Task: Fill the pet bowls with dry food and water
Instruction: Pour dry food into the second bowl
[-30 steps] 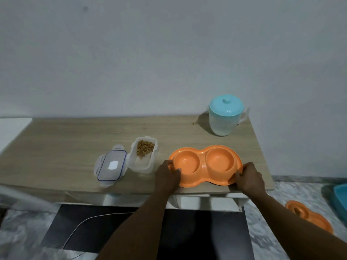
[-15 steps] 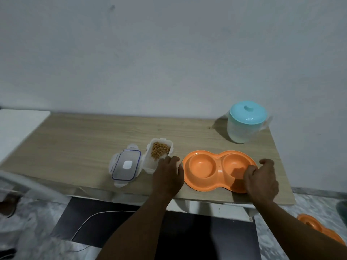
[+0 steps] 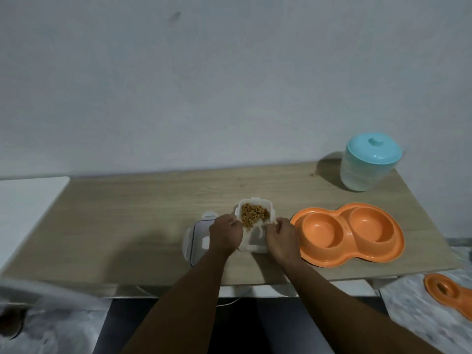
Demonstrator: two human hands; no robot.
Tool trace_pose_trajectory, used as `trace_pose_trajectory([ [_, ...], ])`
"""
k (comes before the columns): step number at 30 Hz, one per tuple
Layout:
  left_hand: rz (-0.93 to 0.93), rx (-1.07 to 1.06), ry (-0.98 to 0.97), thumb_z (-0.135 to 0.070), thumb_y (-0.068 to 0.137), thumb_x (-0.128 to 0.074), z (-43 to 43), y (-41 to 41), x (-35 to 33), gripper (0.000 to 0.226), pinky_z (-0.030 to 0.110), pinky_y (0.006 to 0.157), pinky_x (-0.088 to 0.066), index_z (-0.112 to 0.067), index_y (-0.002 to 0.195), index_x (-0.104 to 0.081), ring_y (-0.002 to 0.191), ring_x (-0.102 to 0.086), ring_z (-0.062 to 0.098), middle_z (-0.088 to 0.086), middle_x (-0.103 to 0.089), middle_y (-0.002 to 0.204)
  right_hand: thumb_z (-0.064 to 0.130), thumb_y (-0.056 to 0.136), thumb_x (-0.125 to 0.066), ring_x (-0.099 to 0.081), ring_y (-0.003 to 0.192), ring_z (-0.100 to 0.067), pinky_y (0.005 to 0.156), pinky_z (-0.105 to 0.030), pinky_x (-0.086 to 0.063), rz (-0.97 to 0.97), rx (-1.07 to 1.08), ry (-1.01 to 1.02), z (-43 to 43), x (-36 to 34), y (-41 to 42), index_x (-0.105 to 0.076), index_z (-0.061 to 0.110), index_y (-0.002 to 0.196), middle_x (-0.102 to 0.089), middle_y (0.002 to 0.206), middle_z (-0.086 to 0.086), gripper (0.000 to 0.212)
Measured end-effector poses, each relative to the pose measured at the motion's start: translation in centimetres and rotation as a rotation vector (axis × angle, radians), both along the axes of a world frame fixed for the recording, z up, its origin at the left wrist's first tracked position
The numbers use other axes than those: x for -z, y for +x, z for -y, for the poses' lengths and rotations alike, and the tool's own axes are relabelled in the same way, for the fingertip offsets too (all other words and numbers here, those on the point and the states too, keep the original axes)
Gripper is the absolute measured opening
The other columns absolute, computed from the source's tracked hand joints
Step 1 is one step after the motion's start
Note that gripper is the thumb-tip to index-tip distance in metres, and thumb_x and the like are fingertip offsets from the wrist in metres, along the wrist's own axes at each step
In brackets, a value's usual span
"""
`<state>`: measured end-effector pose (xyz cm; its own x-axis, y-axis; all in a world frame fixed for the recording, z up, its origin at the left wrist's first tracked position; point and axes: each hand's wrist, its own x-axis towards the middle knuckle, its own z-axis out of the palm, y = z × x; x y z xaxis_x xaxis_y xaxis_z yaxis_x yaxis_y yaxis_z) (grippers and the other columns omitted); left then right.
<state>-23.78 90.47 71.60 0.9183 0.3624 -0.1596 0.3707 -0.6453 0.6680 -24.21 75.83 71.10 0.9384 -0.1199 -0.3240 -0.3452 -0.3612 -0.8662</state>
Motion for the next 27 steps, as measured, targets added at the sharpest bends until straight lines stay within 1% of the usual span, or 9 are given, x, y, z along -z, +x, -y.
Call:
trace_pose_trajectory([
  [4, -0.024, 0.024, -0.123, -0.004, 0.084, -0.057, -1.3, 0.4, 0.9, 0.015, 0.03, 0.072, -0.05, -0.002, 0.084, -0.072, 0.084, -0.068, 0.028, 0.012, -0.073, 0.085, 0.028, 0.099, -0.048, -0.063, 0.108, -0.029, 0.093, -0.046, -0.053, -0.01, 0.066, 0.011, -2.2, 0.3, -0.3, -0.061, 0.01, 0.12, -0.066, 0.117, -0.011, 0.03],
  [7, -0.017, 0.008, -0.196, -0.004, 0.084, -0.057, -1.8, 0.3, 0.0, 0.017, 0.029, 0.075, -0.053, -0.004, 0.086, -0.074, 0.082, -0.068, 0.025, 0.011, -0.074, 0.085, 0.023, 0.099, -0.049, -0.064, 0.107, -0.025, 0.094, -0.05, -0.055, 0.013, 0.082, 0.101, -2.5, -0.1, -0.4, -0.058, 0.027, 0.111, -0.066, 0.114, -0.003, 0.016],
  [10, -0.055, -0.032, -0.352, -0.01, 0.081, -0.061, -1.7, 1.2, -1.2, 0.016, 0.034, 0.078, -0.059, -0.016, 0.084, -0.076, 0.082, -0.07, 0.023, 0.006, -0.075, 0.086, 0.018, 0.098, -0.05, -0.067, 0.104, -0.021, 0.091, -0.05, -0.057, 0.032, 0.13, 0.26, -1.7, -1.3, -0.4, -0.061, 0.035, 0.115, -0.069, 0.112, 0.005, 0.027],
  [12, -0.058, -0.028, -0.431, -0.021, 0.072, -0.065, -0.9, 2.1, -2.1, 0.011, 0.04, 0.076, -0.061, -0.023, 0.073, -0.076, 0.078, -0.073, 0.024, 0.002, -0.075, 0.08, 0.016, 0.098, -0.05, -0.068, 0.101, -0.023, 0.085, -0.052, -0.06, 0.024, 0.204, 0.4, -0.5, -2.6, -0.3, -0.064, 0.034, 0.122, -0.071, 0.114, 0.002, 0.033],
  [15, -0.035, 0.013, -0.511, -0.027, 0.066, -0.066, 1.9, 2.9, -4.0, 0.009, 0.043, 0.074, -0.062, -0.028, 0.07, -0.074, 0.073, -0.074, 0.026, 0.002, -0.075, 0.076, 0.015, 0.098, -0.05, -0.067, 0.101, -0.029, 0.081, -0.055, -0.06, 0.017, 0.298, 0.599, 1.9, -5.1, -0.3, -0.06, 0.036, 0.128, -0.069, 0.114, -0.001, 0.038],
  [20, 0.012, 0.084, -0.603, -0.025, 0.076, -0.067, 8.7, 2.8, -6.9, 0.005, 0.045, 0.073, -0.062, -0.022, 0.074, -0.071, 0.069, -0.072, 0.025, 0.005, -0.073, 0.077, 0.022, 0.1, -0.052, -0.067, 0.104, -0.035, 0.072, -0.049, -0.062, 0.079, 0.371, 0.574, 7.9, -7.7, -0.8, -0.058, 0.03, 0.129, -0.067, 0.116, -0.009, 0.031],
  [23, 0.015, 0.24, -0.466, -0.026, 0.084, -0.061, 11.1, 1.7, -6.1, 0.014, 0.037, 0.089, -0.056, -0.027, 0.094, -0.072, 0.093, -0.069, 0.021, 0.0, -0.074, 0.099, 0.029, 0.098, -0.054, -0.066, 0.102, -0.029, 0.066, -0.046, -0.062, 0.133, 0.411, 0.422, 12.2, -8.1, -1.7, -0.056, 0.03, 0.127, -0.064, 0.119, -0.008, 0.029],
  [25, -0.007, 0.434, -0.196, -0.032, 0.083, -0.061, 11.2, 0.6, -4.3, 0.039, 0.038, 0.095, -0.05, -0.028, 0.121, -0.061, 0.111, -0.061, 0.023, 0.002, -0.065, 0.12, 0.041, 0.093, -0.06, -0.067, 0.099, -0.023, 0.07, -0.047, -0.062, 0.166, 0.424, 0.274, 14.9, -8.2, -2.4, -0.057, 0.032, 0.121, -0.065, 0.117, -0.006, 0.029],
  [27, -0.054, 0.587, 0.053, -0.055, 0.069, -0.062, 10.6, -0.3, -2.0, 0.066, 0.045, 0.095, -0.049, -0.034, 0.131, -0.048, 0.117, -0.055, 0.026, 0.002, -0.058, 0.127, 0.053, 0.085, -0.062, -0.067, 0.1, -0.022, 0.08, -0.05, -0.061, 0.192, 0.396, 0.098, 17.1, -8.0, -2.9, -0.06, 0.037, 0.115, -0.067, 0.114, -0.001, 0.034],
])
